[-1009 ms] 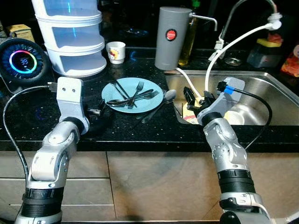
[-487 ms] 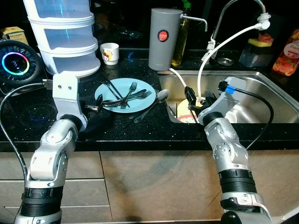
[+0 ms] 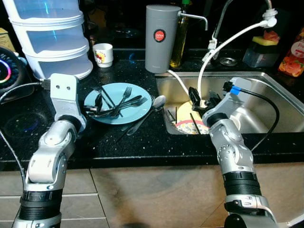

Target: Kitchen organization

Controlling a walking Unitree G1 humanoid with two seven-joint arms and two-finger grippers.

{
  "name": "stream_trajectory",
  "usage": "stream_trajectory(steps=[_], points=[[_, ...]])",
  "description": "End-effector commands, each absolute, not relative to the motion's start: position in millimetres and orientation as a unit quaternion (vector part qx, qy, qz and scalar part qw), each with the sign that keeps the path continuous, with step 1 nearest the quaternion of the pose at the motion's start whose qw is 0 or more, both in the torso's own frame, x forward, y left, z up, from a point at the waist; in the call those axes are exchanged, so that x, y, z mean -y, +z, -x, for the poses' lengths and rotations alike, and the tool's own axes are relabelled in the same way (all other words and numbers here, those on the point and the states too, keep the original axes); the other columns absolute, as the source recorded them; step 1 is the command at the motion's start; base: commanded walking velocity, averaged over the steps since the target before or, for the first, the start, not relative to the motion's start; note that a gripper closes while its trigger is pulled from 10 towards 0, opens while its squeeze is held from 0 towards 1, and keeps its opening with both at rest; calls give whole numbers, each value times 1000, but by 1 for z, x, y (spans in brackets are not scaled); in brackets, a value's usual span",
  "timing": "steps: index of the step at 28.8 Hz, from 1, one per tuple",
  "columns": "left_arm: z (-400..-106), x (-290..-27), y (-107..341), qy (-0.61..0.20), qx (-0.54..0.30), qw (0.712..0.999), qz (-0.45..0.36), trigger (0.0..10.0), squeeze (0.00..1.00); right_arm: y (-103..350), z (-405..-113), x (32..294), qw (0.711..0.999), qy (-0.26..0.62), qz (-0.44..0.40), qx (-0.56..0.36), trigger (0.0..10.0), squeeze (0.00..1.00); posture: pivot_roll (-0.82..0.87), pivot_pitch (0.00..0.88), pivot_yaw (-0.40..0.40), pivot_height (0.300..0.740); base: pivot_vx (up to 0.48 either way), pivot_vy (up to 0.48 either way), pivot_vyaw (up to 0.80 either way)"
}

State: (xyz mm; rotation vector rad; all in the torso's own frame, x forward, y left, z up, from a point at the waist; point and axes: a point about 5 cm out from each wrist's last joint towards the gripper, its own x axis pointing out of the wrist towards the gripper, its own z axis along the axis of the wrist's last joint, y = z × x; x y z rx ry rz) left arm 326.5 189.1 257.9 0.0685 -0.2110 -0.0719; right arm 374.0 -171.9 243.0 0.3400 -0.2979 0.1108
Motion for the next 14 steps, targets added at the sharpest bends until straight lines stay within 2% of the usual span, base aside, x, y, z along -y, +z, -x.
stream_trajectory(steps=[1, 14], points=[[-328, -190, 260, -35, 107, 993, -36, 10000, 0, 243, -375, 173, 973, 52, -171, 145, 10000, 0, 58, 75, -10, 740, 311, 0, 0], [-327, -190, 261, -36, 110, 993, -35, 10000, 0, 243, -375, 172, 973, 53, -172, 145, 10000, 0, 61, 74, -11, 740, 312, 0, 0]])
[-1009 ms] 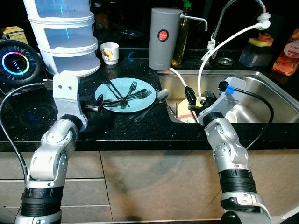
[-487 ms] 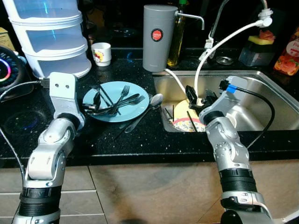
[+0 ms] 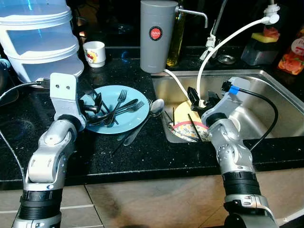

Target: Kitchen organization

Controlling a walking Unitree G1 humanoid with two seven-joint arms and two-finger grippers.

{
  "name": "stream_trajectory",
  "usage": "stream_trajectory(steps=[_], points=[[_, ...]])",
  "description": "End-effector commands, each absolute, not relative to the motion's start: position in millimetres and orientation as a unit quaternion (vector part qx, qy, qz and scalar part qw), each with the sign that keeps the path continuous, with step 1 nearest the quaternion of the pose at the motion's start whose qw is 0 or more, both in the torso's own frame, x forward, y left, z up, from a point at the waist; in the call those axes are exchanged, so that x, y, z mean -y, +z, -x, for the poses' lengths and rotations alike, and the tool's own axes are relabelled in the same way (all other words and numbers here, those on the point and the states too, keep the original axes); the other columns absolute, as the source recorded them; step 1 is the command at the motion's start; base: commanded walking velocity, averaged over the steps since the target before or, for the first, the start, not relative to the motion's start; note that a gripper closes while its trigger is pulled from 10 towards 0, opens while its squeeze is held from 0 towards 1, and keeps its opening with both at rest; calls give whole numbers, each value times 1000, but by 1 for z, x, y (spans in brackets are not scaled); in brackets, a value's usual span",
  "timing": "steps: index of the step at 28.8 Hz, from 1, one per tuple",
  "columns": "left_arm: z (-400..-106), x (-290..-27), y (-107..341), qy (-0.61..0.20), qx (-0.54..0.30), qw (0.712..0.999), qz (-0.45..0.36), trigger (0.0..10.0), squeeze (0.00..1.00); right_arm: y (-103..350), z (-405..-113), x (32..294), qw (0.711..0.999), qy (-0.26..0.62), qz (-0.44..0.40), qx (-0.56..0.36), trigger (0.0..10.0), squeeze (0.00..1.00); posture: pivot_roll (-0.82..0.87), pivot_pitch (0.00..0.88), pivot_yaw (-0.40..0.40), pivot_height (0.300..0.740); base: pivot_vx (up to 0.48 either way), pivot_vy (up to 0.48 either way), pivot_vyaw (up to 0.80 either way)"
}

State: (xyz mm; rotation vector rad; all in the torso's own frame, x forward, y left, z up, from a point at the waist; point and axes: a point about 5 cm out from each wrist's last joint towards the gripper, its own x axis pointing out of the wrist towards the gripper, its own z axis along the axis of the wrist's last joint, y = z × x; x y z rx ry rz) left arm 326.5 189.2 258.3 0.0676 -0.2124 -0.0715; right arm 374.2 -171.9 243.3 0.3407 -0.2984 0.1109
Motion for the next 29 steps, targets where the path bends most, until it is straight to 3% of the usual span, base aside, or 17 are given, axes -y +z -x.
stream_trajectory(steps=[1, 29], points=[[-327, -190, 261, -37, 110, 993, -35, 10000, 0, 243, -375, 172, 973, 53, -172, 145, 10000, 0, 61, 74, -11, 740, 311, 0, 0], [-327, -189, 261, -39, 112, 992, -31, 10000, 0, 242, -375, 172, 973, 52, -172, 145, 10000, 0, 61, 73, -9, 740, 316, 0, 0]])
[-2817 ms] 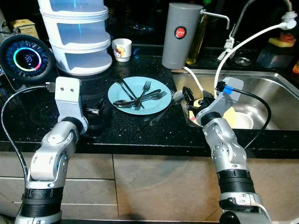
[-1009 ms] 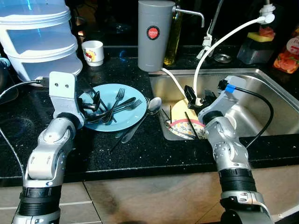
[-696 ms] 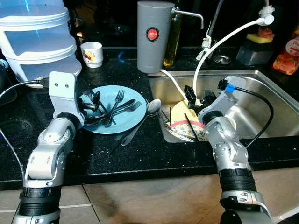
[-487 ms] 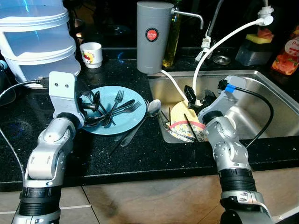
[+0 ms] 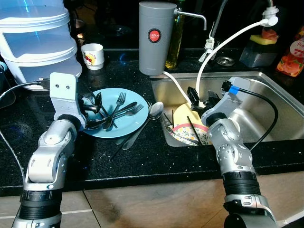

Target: Kitchen organization

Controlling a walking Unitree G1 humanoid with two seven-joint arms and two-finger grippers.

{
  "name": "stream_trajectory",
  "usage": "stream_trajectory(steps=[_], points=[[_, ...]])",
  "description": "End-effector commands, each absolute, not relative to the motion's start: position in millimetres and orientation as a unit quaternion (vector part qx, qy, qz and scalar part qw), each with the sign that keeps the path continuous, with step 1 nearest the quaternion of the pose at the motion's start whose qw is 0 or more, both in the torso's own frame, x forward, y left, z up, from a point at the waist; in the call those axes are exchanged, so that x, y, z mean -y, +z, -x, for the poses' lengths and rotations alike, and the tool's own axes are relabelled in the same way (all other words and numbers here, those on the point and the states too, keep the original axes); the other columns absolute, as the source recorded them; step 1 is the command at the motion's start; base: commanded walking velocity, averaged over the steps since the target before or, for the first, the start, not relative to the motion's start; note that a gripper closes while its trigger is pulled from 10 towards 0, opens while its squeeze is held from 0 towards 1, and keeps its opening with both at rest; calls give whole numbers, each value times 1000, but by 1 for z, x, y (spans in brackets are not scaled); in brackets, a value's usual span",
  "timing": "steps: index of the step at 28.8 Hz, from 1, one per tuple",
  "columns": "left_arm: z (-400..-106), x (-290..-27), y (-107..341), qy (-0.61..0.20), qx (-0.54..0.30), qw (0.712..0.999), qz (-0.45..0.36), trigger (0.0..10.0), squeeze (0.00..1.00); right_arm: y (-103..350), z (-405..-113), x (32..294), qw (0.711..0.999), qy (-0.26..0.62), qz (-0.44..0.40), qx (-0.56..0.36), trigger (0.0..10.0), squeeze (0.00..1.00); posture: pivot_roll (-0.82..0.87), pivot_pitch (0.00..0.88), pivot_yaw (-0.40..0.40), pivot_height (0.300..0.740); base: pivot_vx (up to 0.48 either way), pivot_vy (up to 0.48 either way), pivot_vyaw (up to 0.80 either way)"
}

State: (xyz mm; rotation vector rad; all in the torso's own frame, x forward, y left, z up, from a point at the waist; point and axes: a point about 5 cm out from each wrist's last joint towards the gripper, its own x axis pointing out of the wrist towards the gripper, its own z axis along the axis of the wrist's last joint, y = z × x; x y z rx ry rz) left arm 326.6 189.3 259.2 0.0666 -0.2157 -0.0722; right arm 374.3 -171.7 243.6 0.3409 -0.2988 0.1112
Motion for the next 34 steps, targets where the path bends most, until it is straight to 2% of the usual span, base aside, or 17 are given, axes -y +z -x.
stream_trajectory(steps=[1, 13, 34], points=[[-327, -189, 261, -39, 112, 992, -31, 10000, 0, 242, -375, 172, 973, 52, -172, 145, 10000, 0, 61, 74, -9, 740, 322, 0, 0], [-327, -189, 261, -40, 113, 992, -29, 10000, 0, 242, -375, 172, 973, 52, -172, 144, 10000, 0, 62, 74, -9, 740, 320, 0, 0], [-326, -186, 258, -42, 108, 993, -34, 10000, 0, 241, -374, 172, 973, 54, -171, 144, 10000, 0, 58, 65, -11, 740, 0, 0, 0]])
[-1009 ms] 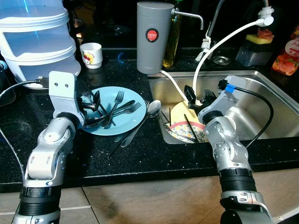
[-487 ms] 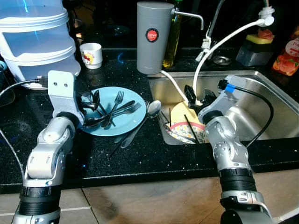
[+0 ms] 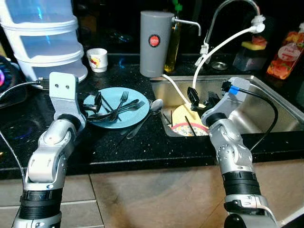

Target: Kitchen organization

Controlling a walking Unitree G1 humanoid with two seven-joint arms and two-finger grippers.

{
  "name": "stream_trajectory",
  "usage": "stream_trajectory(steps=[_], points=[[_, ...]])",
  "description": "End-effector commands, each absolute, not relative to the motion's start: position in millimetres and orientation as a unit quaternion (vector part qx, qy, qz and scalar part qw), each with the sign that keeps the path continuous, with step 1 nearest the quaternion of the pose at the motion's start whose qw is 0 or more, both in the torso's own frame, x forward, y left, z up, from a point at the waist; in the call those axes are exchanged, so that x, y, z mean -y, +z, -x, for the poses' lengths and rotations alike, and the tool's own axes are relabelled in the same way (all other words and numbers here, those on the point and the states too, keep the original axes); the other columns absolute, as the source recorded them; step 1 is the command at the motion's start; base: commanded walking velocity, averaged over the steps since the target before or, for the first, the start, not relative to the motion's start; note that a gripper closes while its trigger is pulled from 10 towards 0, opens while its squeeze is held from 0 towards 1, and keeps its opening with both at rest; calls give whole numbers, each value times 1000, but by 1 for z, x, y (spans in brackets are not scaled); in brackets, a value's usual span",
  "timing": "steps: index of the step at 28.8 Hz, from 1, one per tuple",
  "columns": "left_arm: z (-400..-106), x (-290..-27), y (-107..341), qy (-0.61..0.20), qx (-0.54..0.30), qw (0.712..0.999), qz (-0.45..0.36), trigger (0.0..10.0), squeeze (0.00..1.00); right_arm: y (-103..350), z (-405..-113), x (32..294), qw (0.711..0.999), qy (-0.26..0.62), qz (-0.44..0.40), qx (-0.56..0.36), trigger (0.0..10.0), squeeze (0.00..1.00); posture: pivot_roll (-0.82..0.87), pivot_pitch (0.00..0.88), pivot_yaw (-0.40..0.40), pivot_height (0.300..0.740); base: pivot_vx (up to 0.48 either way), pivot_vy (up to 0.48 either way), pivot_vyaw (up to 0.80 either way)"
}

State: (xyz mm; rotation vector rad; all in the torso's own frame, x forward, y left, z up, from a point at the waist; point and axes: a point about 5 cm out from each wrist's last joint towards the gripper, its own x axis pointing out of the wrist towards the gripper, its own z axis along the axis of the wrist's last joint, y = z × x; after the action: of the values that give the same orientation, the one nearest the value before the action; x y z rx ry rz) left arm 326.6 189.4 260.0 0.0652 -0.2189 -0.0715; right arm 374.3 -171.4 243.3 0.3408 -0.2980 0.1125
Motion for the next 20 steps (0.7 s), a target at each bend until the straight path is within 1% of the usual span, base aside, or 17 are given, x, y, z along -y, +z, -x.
stream_trajectory(steps=[1, 8, 12, 13, 14, 16, 17, 18, 20], points=[[-326, -186, 258, -42, 108, 993, -34, 10000, 0, 241, -374, 172, 973, 54, -171, 144, 10000, 0, 58, 65, -11, 740, 0, 0, 0], [-326, -187, 255, -42, 103, 993, -36, 10000, 0, 239, -374, 171, 974, 57, -171, 139, 10000, 0, 60, 70, -13, 740, 0, 0, 0], [-323, -182, 246, -76, 90, 992, -35, 10000, 0, 227, -373, 167, 967, 89, -213, 106, 10000, 0, 63, 75, -16, 740, 0, 0, 0], [-317, -173, 245, -125, 98, 987, -5, 10000, 0, 223, -367, 161, 950, 139, -263, 99, 10000, 0, 66, 75, -18, 740, 0, 0, 0], [-306, -160, 243, -197, 104, 975, 18, 10000, 0, 219, -355, 153, 923, 217, -303, 94, 10000, 0, 66, 75, -18, 740, 0, 0, 0], [-290, -144, 240, -292, 108, 950, 36, 10000, 0, 216, -335, 141, 878, 319, -345, 93, 10000, 0, 66, 75, -18, 740, 0, 0, 0], [-284, -138, 237, -325, 100, 940, 26, 10000, 0, 214, -328, 138, 864, 348, -353, 89, 10000, 0, 66, 75, -18, 740, 0, 0, 0], [-284, -138, 237, -325, 100, 940, 26, 10000, 0, 214, -328, 138, 864, 348, -353, 89, 10000, 0, 66, 75, -18, 740, 0, 0, 0], [-265, -123, 222, -420, 61, 905, -9, 10000, 0, 203, -311, 130, 837, 418, -347, 62, 10000, 0, 64, 82, -14, 740, 0, 0, 0]])
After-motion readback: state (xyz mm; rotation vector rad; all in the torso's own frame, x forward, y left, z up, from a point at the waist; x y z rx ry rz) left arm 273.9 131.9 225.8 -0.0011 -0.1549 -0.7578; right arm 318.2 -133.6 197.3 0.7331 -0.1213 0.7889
